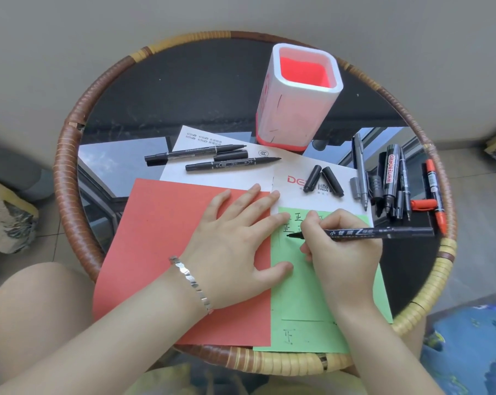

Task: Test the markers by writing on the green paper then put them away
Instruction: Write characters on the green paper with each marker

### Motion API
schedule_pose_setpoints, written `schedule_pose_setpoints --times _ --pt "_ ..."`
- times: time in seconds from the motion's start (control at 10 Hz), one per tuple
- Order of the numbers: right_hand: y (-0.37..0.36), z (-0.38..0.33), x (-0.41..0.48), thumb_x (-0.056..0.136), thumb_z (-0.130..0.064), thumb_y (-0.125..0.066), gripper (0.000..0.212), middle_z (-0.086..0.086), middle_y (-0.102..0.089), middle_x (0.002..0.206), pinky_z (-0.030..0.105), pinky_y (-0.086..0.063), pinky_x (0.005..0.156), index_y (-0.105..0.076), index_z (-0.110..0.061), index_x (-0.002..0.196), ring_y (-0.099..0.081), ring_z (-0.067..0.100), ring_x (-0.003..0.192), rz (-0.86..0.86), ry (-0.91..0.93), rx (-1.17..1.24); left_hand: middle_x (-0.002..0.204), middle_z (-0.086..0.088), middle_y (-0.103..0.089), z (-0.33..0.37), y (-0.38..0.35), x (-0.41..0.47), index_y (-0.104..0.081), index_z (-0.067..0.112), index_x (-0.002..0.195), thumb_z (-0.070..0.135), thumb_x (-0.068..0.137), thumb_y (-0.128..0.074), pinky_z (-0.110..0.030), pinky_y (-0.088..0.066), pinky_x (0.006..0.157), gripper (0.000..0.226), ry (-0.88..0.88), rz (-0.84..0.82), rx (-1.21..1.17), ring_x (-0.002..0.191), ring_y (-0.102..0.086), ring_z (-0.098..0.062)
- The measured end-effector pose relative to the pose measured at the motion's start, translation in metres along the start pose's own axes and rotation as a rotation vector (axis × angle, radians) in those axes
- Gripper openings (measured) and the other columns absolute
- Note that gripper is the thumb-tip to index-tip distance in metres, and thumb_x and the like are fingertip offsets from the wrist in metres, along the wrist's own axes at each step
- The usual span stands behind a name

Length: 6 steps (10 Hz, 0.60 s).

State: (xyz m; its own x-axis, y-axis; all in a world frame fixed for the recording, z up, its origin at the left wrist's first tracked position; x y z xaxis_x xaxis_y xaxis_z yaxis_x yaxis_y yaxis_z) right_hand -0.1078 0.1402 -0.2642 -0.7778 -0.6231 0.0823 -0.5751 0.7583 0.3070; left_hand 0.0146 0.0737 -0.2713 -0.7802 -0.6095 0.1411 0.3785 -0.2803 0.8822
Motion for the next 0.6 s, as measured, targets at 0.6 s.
schedule_pose_setpoints --times 0.6 --pt "0.0007 0.0025 0.0024 0.070 -0.018 -0.059 0.030 0.007 -0.058 0.046 0.029 -0.043 0.054 -0.047 -0.009 0.044 -0.051 0.026 0.043 0.040 0.085 -0.072 0.142 0.005 -0.041 0.0008 0.0008 0.0003 -0.051 0.031 0.124 0.063 0.069 -0.039 -0.041 -0.011 0.106 0.065 0.004 -0.017 0.016 0.135 -0.029 -0.017"
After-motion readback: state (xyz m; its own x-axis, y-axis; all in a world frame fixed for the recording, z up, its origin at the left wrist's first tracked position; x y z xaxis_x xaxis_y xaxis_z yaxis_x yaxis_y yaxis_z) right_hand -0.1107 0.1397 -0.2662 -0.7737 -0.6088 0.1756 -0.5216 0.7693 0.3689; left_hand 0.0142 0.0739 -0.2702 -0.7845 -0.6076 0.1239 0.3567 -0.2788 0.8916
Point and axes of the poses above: each hand's wrist, its own x-axis towards the middle knuckle, its own y-axis out of the back of the hand, z = x × y, the point moved 4 cm from there along x, towards the middle knuckle
